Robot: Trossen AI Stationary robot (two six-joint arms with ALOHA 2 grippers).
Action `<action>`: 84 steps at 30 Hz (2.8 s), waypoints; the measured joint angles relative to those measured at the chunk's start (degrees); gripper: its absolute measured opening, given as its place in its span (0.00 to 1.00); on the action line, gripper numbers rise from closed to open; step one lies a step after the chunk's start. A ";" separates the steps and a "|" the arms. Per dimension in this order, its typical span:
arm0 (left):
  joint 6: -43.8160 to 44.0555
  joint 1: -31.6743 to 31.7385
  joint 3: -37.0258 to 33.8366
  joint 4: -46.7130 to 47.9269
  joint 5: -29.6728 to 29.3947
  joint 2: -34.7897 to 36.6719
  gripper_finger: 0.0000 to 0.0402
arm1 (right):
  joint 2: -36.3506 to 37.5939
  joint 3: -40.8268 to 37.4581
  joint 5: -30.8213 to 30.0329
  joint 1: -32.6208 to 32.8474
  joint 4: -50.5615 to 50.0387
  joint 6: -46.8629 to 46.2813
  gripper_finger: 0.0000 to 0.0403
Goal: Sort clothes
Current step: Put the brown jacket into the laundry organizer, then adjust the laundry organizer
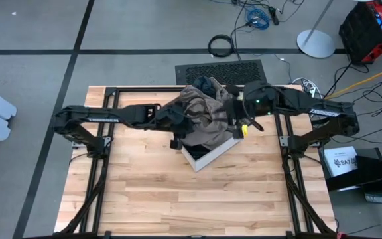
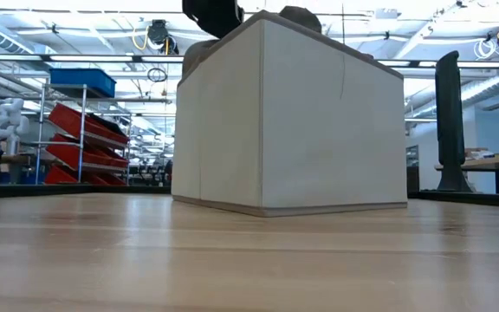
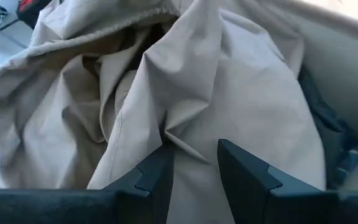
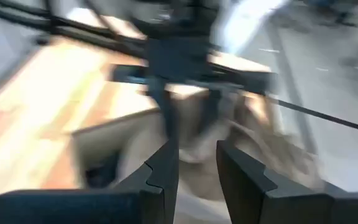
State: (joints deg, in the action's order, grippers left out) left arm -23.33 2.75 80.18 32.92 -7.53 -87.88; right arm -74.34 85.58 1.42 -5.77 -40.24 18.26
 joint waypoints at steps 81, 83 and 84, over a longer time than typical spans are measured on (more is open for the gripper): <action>23.19 -24.65 -14.49 -7.80 -3.72 3.15 0.03 | 2.33 -17.16 -30.14 -15.27 -32.15 -41.51 0.00; 24.29 -24.40 -14.49 -5.81 -6.24 3.15 0.02 | 2.35 -18.28 -27.63 -15.33 -30.34 -40.97 0.00; 24.56 -24.12 -14.47 -4.37 -7.97 3.15 0.02 | 2.34 -18.60 -26.50 -15.27 -29.98 -40.74 0.00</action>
State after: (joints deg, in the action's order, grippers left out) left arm 1.23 -21.37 65.71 28.55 -15.50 -84.73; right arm -72.00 66.99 -25.08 -21.04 -70.21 -22.47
